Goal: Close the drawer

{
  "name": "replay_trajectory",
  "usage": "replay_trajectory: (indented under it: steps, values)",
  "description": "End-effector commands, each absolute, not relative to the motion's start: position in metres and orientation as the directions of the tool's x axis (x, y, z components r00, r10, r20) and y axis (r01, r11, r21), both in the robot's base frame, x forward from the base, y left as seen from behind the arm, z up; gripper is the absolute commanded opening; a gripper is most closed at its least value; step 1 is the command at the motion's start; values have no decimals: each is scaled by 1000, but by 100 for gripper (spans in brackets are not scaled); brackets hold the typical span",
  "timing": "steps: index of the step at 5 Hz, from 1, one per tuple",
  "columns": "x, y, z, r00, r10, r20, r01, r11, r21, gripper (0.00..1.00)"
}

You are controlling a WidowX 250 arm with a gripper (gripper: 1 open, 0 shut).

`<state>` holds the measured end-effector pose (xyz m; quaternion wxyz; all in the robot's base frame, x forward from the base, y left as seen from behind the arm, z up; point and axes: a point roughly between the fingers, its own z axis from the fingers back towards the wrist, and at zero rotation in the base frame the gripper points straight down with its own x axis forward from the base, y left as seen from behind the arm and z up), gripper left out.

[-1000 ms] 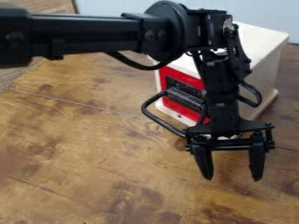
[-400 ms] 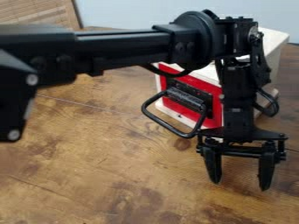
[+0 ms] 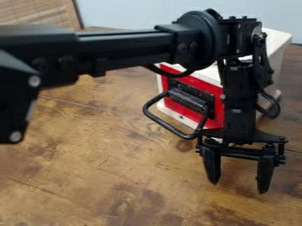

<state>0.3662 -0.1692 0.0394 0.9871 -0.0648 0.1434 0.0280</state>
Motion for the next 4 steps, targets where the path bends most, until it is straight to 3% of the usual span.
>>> replay_trajectory:
  steps: [1,4]
  values:
    - [376,-165,81,978,84,-191,-111,984,-136,100]
    - [386,-156,87,958,212,-191,-236,965,-110,100]
